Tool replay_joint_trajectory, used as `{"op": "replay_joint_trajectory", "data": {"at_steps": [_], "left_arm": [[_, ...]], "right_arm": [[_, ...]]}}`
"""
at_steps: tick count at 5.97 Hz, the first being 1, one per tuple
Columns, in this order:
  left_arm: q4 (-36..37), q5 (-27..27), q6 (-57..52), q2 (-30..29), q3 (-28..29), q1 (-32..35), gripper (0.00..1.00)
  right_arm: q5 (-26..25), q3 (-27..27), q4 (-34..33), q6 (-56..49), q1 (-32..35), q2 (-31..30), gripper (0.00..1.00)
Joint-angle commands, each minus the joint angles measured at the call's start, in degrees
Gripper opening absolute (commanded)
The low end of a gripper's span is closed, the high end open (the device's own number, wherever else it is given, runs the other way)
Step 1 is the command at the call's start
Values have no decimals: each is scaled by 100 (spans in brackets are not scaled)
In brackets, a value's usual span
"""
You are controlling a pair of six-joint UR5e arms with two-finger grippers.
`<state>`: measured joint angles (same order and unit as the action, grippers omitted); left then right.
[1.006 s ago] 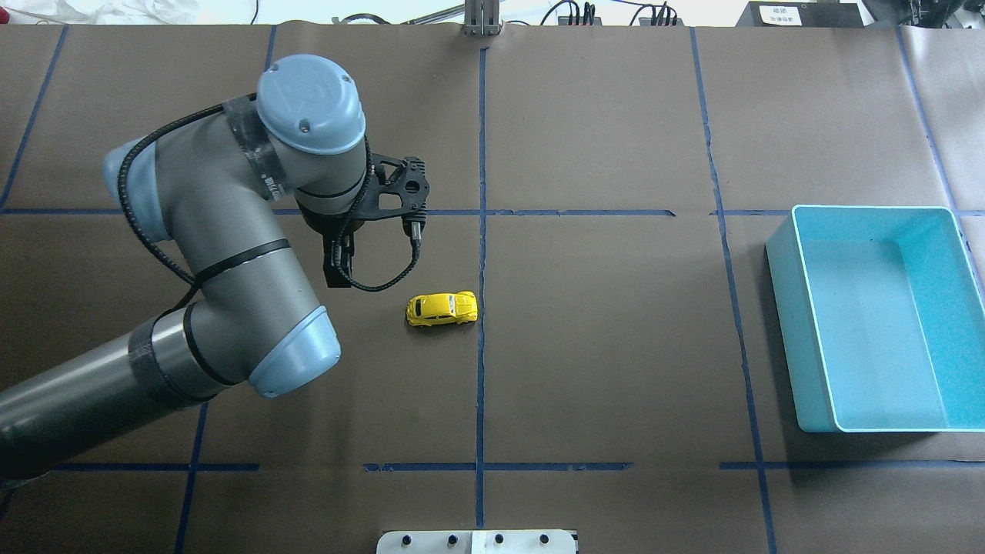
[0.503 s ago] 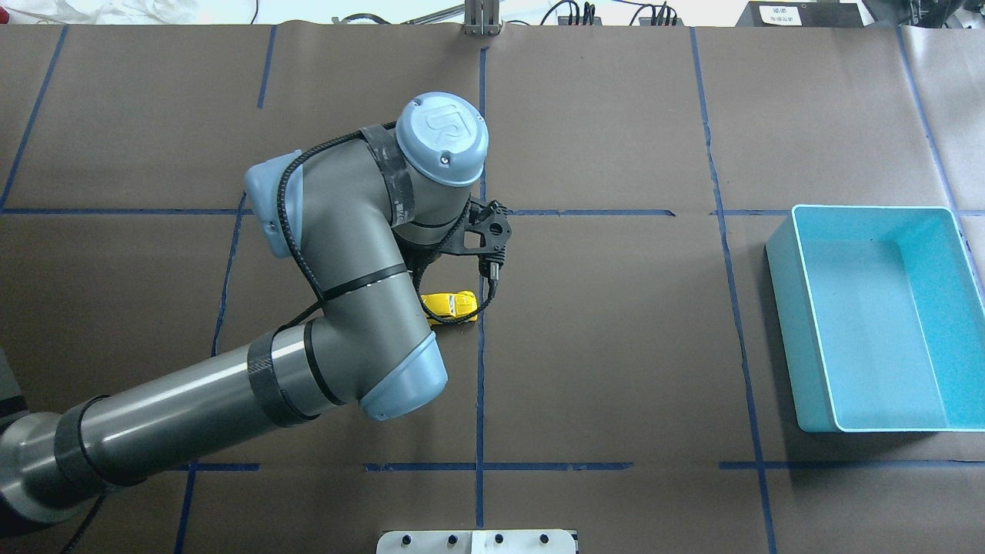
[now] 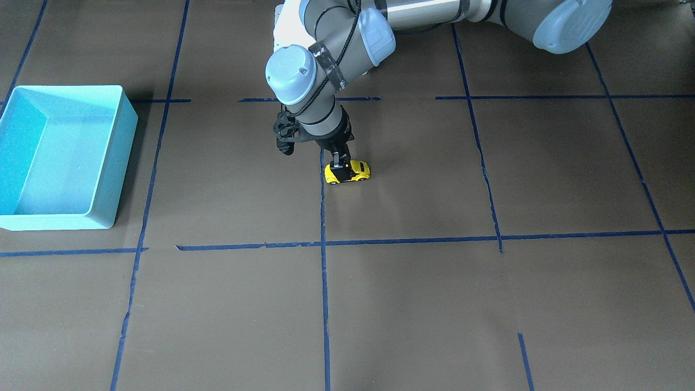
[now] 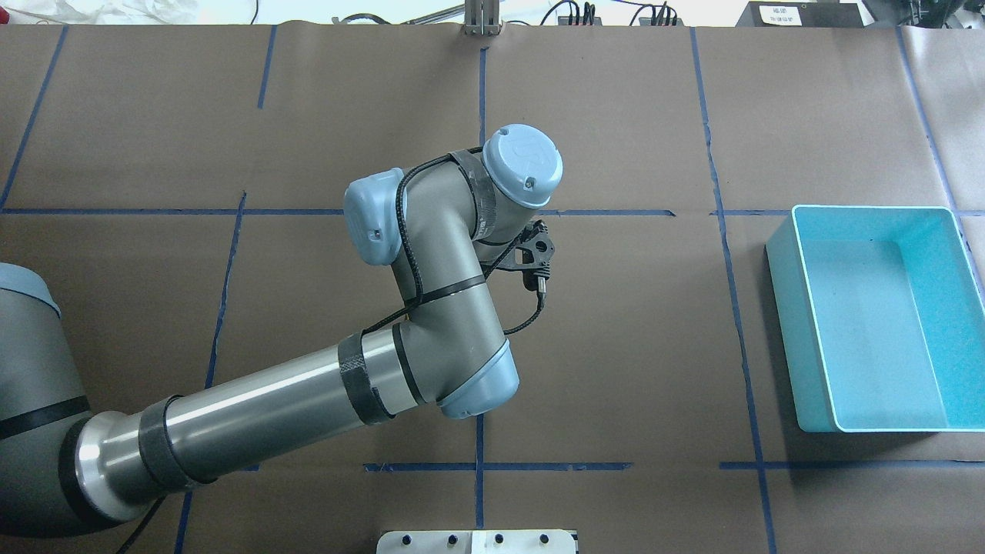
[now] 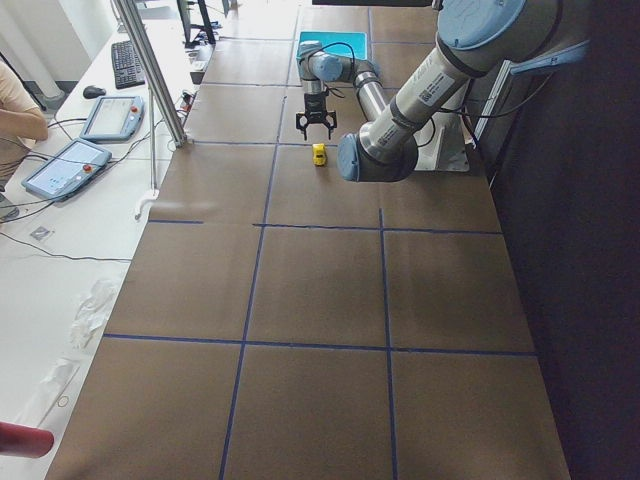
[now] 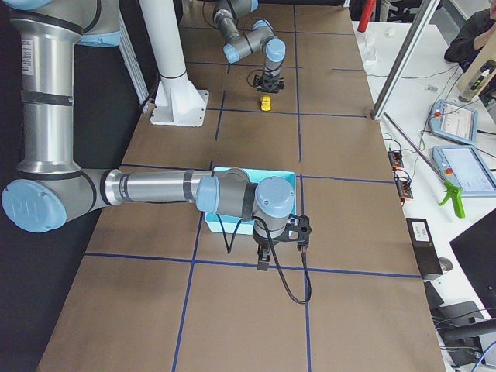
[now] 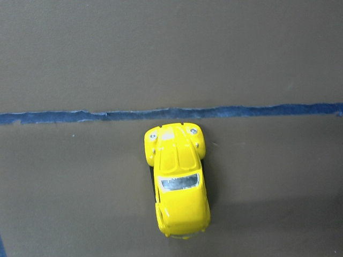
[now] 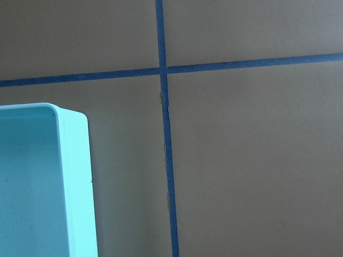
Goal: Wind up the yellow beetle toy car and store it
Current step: 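Lower the left gripper onto the car's roof and press down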
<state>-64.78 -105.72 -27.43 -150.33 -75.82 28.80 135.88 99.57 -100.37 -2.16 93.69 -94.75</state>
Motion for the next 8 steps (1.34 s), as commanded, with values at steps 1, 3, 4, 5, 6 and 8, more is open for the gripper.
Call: {"op": "replay_joint_trajectory", "data": {"at_steps": [1,3,4,5,6,8], "left_arm": [[-96,34,141,-163,461,-14,95],[-202,173,597,-234,604,-225,95],[-202,331,616,-251,604,-347,94],[-193,707,616,-269,604,-427,93],[-184,746,625,-269,613,-428,92],[-132,755,616,-251,639,-419,91]], "right_arm": [[0,-8,0,-4,0,-9,100],[-9,-51,87,-4,0,18,100],[-9,-43,97,-30,0,9,100],[-9,-43,97,-22,-26,18,100],[-9,-43,97,-30,-26,9,100],[0,-43,97,-48,-26,9,100]]}}
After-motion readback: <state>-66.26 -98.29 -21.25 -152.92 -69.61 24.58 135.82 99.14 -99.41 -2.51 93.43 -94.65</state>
